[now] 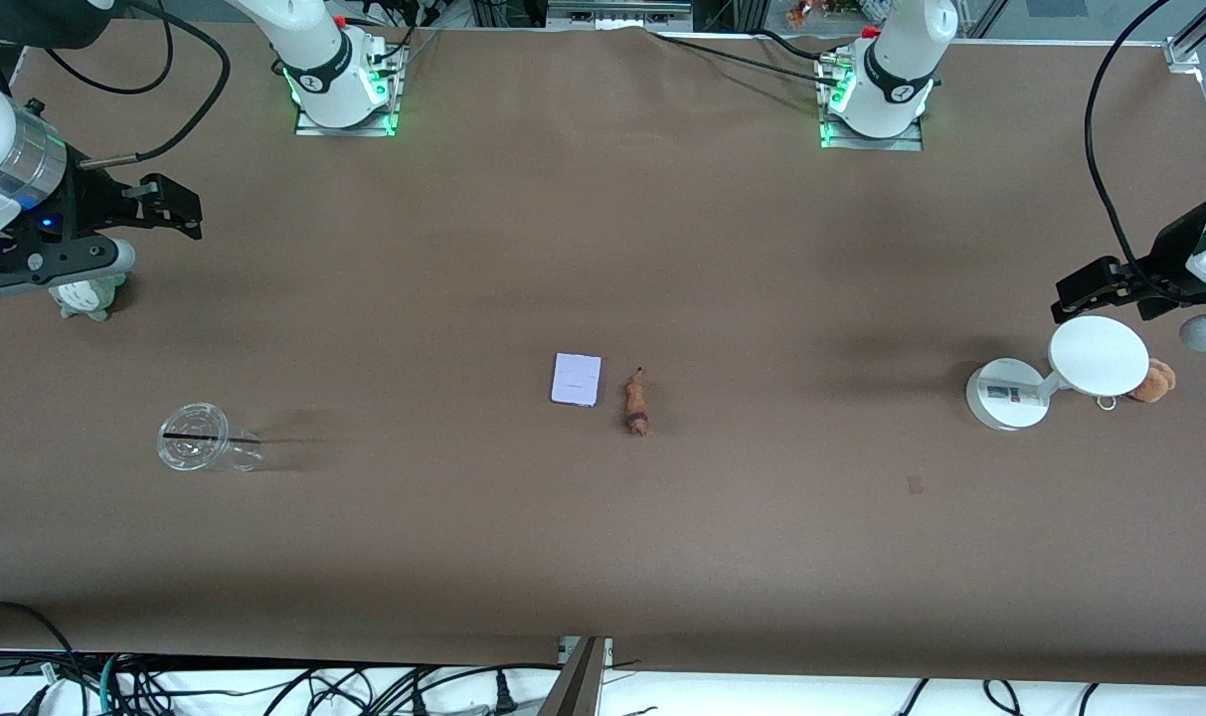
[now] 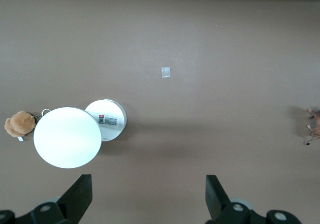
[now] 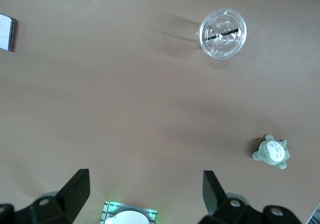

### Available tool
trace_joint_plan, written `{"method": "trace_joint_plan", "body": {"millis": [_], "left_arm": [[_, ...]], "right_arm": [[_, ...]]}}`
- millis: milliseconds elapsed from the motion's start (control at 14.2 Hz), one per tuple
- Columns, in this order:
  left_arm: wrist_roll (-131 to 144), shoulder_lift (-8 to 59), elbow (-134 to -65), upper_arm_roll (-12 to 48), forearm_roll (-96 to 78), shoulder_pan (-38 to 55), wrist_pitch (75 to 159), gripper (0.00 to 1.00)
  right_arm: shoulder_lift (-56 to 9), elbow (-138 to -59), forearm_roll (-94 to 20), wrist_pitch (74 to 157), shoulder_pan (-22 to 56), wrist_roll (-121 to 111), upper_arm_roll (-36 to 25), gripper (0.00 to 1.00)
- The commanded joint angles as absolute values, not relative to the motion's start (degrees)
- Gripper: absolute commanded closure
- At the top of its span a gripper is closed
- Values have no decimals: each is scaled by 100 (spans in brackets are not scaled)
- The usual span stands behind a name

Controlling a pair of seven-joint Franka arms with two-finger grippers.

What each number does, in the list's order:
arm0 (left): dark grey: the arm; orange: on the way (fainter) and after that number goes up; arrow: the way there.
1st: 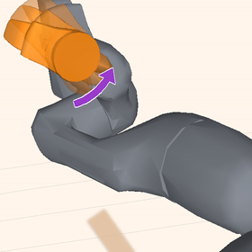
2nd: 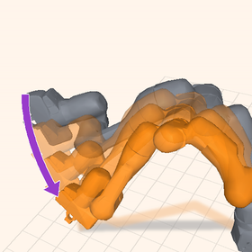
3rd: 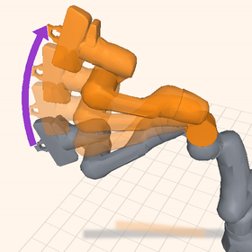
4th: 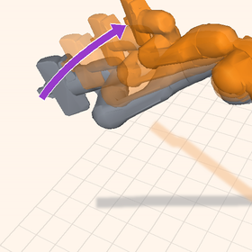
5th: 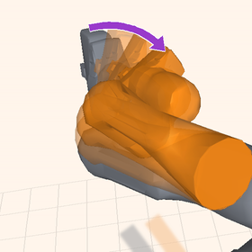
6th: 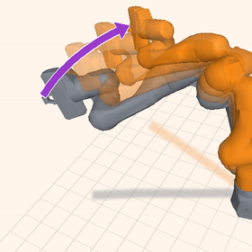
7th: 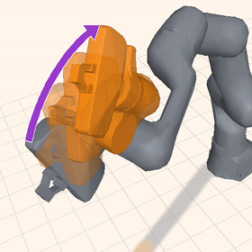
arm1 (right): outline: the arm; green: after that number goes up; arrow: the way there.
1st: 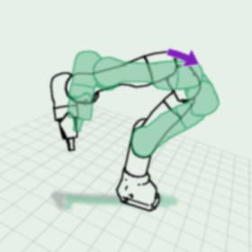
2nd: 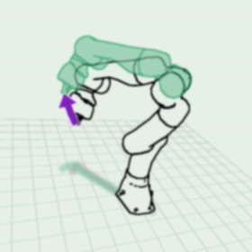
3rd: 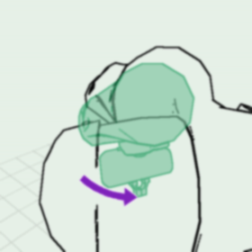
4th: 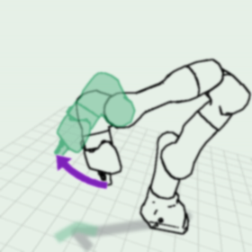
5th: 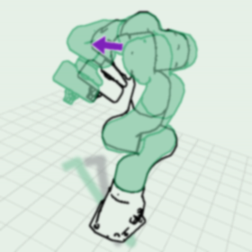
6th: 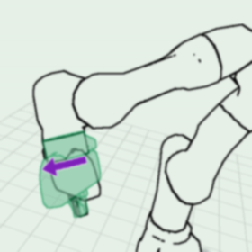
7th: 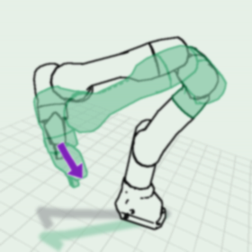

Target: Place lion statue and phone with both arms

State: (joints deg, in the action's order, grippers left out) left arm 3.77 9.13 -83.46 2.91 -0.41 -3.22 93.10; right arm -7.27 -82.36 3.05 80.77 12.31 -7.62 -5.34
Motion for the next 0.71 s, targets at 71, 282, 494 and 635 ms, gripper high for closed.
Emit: {"method": "trace_joint_plan", "body": {"millis": [71, 282, 494, 635], "left_arm": [[316, 896, -8088, 369, 26, -290, 9176, 0], [316, 958, -7990, 369, 26, -281, 9176, 0], [316, 940, -7980, 430, 35, -273, 9158, 0], [264, 949, -7980, 405, 26, -299, 9158, 0]], "right_arm": [[-694, -8253, 316, 8112, 1266, -703, -519, 0], [-694, -8253, 316, 8112, 1266, -703, -519, 0], [-694, -8253, 316, 8121, 1266, -703, -519, 0], [-694, -8253, 316, 8121, 1266, -703, -519, 0]]}}
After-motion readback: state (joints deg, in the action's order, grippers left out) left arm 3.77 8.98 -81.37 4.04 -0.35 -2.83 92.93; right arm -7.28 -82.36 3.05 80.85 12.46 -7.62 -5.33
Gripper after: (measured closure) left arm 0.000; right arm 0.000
